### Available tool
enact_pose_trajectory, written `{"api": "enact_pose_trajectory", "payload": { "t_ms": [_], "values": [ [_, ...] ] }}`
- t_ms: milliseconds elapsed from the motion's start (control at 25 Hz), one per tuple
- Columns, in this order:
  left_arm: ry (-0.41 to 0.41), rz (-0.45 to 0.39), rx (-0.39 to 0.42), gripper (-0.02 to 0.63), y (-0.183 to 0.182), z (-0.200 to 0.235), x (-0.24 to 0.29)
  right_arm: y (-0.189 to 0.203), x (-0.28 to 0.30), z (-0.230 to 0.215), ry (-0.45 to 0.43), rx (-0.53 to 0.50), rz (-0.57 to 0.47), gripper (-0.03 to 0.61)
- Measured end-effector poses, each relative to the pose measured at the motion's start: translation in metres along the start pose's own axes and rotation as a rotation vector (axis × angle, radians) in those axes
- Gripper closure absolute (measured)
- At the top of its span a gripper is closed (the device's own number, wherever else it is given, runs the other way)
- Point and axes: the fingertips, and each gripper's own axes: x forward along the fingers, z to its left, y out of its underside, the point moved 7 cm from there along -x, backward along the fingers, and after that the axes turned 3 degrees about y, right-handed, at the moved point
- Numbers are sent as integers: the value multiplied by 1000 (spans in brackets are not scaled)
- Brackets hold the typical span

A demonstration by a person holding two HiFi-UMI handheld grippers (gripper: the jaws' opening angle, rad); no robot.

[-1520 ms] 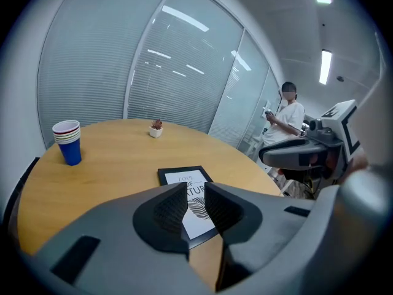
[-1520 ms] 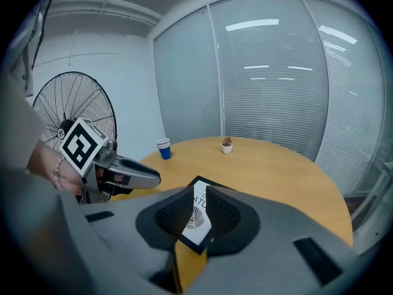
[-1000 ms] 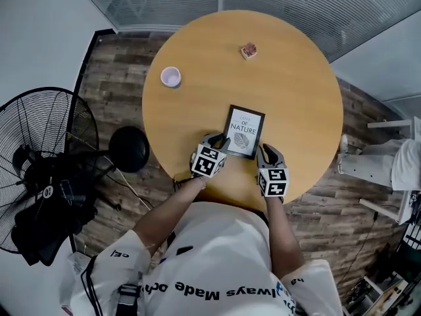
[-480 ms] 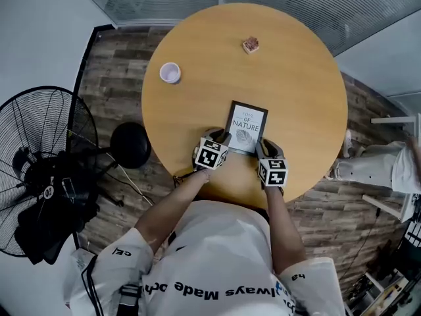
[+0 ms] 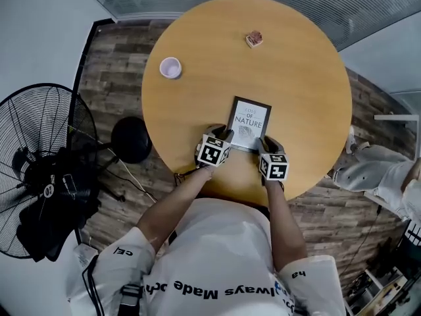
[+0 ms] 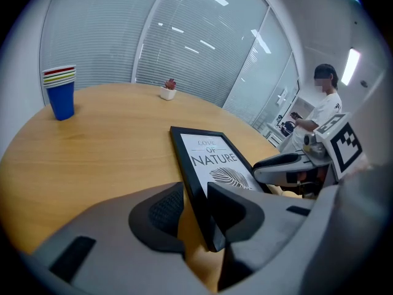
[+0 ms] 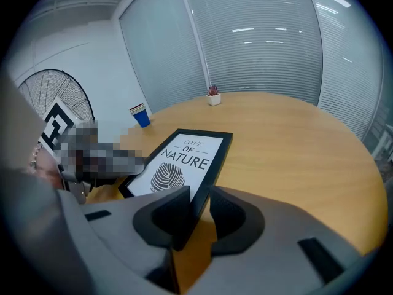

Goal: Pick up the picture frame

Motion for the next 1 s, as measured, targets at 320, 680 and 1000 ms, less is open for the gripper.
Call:
{"api": "enact_pose_trajectory", "payload": {
  "t_ms": [320, 680, 1000],
  "values": [
    [-5, 3, 13, 502, 1, -3, 2, 3, 4, -1, -4, 19, -6, 476],
    [-2, 11, 4, 505, 2, -3, 1, 4, 3, 1, 15, 3, -3, 469],
    [-17, 24, 8, 512, 0, -7, 0, 3, 0, 1, 47, 26, 8, 477]
  ]
}}
